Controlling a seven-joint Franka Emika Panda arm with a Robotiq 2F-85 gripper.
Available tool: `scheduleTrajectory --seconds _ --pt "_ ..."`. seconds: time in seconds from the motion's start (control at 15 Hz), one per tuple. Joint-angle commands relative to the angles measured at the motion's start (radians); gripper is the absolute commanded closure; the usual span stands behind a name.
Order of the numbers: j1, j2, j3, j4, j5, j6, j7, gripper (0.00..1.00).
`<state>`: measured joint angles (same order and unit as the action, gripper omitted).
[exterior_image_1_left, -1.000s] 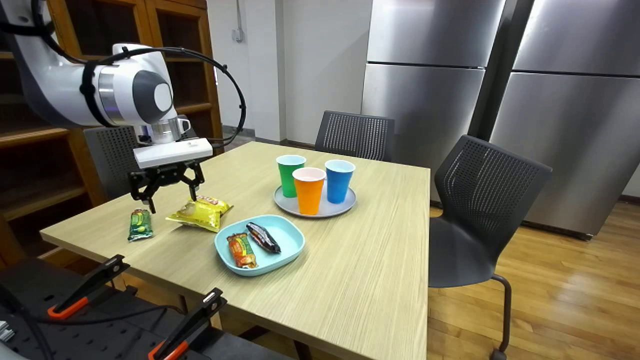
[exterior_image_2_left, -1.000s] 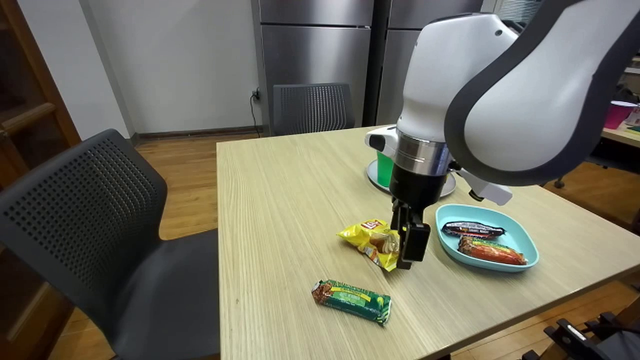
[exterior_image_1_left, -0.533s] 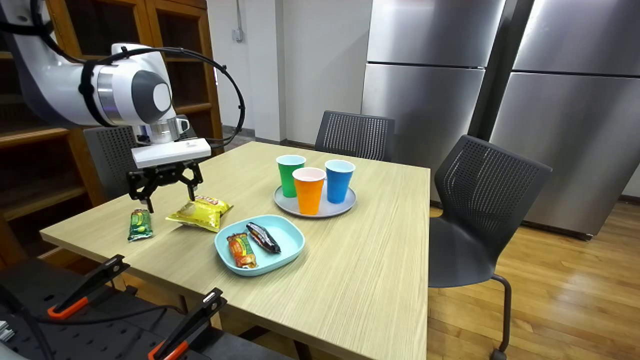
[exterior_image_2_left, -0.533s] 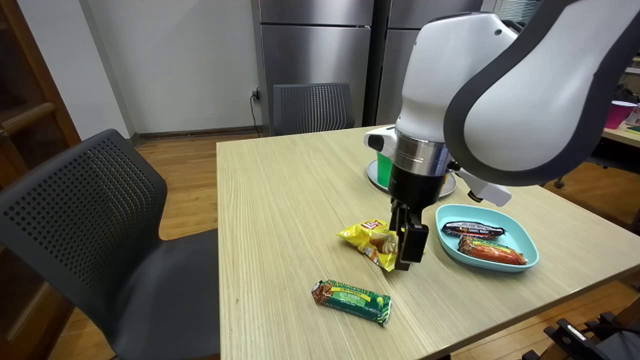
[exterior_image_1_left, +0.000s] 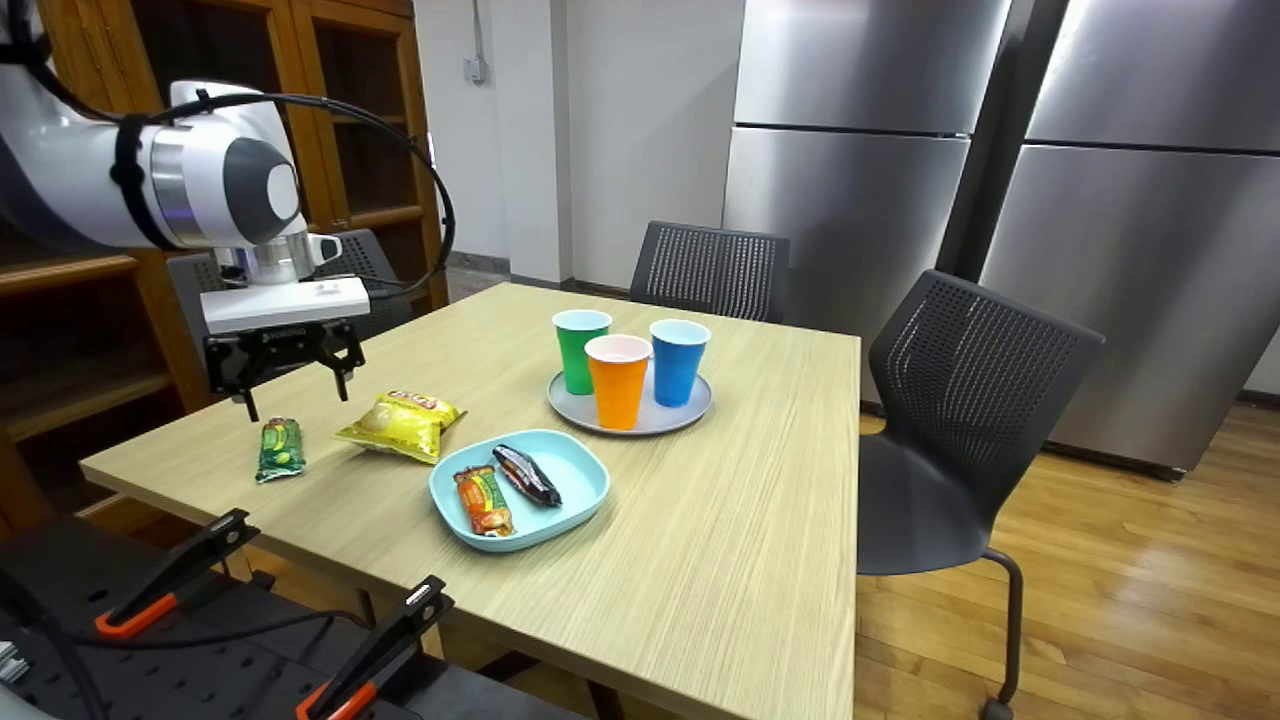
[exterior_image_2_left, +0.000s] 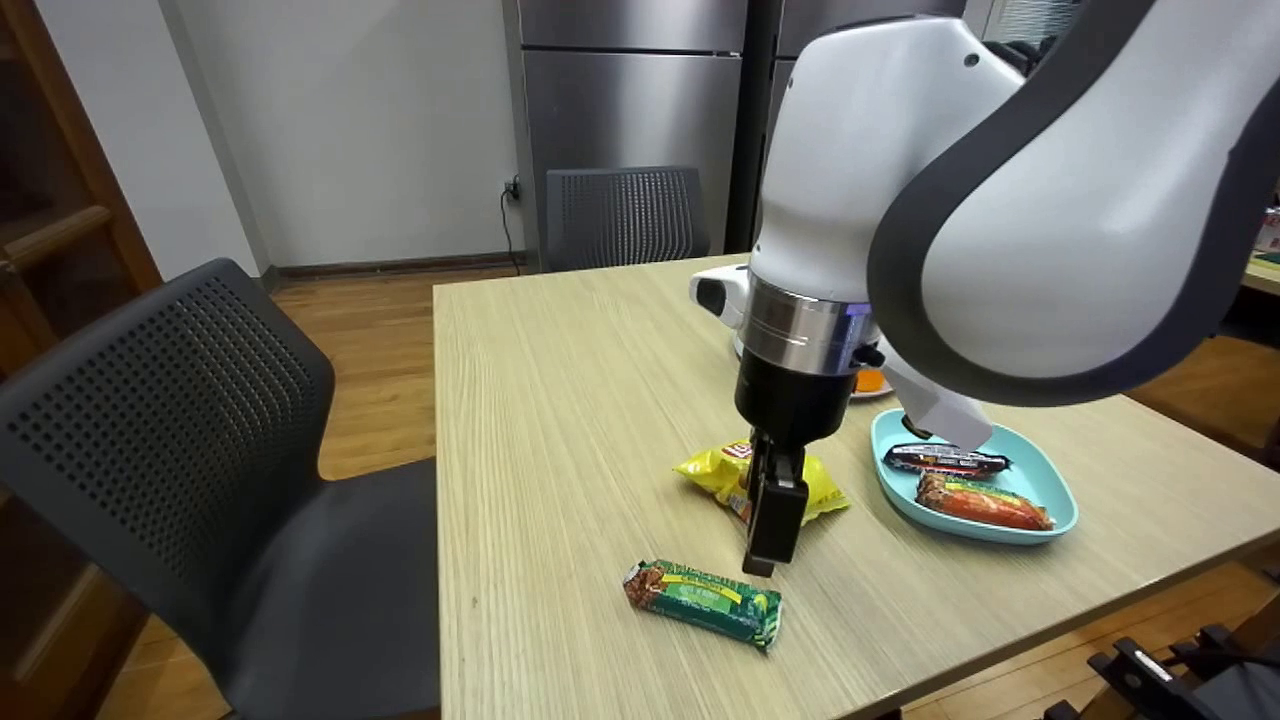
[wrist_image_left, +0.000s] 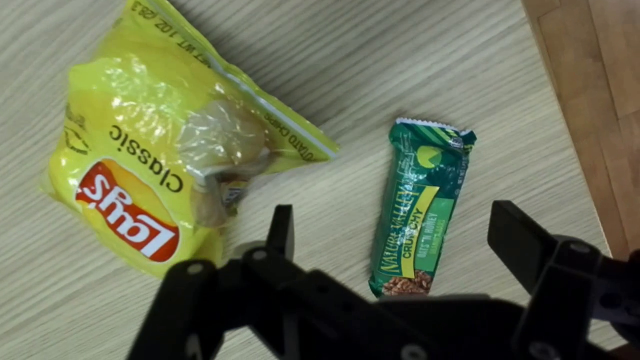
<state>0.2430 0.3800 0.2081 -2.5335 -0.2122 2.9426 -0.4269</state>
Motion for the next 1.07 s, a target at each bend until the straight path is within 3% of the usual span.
scheduleTrajectory --seconds 0.0,0.73,1.0 --pt "0.046 0.057 -0.022 0.062 -0.033 0.008 0.125 0.0" --pt "0.231 0.232 -0.132 0.206 -0.068 0.013 0.308 0.0" --pt "0.244 0.241 -0.13 0.209 -0.066 0.015 0.306 0.0"
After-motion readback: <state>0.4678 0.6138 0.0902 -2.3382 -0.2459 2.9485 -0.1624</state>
